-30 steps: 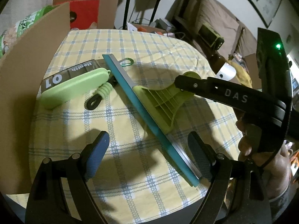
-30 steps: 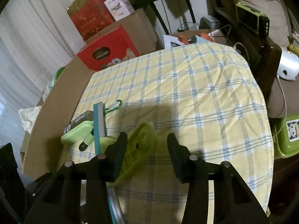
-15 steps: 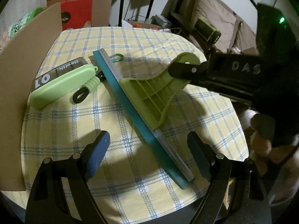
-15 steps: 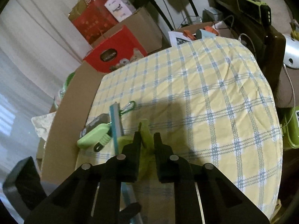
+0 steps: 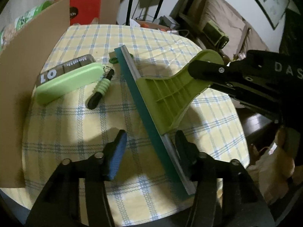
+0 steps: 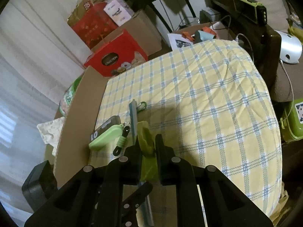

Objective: Organize objects
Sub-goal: 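Lift and carry the green squeegee over the cardboard box with both grippers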

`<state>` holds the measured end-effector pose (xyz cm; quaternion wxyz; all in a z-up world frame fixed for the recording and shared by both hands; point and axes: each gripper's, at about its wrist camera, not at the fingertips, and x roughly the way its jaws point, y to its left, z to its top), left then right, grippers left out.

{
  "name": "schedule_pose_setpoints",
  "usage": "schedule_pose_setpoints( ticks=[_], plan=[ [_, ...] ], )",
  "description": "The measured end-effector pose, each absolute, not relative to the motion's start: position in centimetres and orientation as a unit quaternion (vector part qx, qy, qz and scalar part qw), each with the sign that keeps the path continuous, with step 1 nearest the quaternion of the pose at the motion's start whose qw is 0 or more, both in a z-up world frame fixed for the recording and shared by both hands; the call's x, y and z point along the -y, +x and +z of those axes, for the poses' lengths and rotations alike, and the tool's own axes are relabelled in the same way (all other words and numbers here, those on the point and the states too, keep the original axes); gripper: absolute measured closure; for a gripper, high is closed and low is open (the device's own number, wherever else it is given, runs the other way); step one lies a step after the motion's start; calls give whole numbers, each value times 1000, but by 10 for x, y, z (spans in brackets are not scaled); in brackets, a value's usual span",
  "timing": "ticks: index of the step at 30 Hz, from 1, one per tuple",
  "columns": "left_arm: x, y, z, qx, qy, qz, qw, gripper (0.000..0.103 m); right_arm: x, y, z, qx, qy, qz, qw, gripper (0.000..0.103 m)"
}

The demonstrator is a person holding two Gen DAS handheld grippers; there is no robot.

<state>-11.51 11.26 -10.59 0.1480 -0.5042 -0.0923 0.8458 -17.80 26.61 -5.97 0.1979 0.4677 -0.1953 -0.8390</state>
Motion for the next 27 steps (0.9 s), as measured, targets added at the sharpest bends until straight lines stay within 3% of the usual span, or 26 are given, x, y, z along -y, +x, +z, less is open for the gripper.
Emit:
schedule_pose_setpoints(
  ticks=[7, 9, 12, 27],
  plan=[
    [-113, -115, -103, 113, -504, 839, 168, 47, -266, -171, -37, 184, 445, -854, 196, 91],
    [-114, -113, -97, 106, -494, 846, 172, 63, -263, -169, -32, 180, 442, -856, 200, 91],
    [-113, -111, -87, 95, -481, 856, 165, 79, -260, -166, -25, 177, 438, -858, 203, 91],
    [-60, -108, -38, 112, -445, 878, 135, 80, -208, -168, 20, 153, 417, -858, 259, 91]
  ],
)
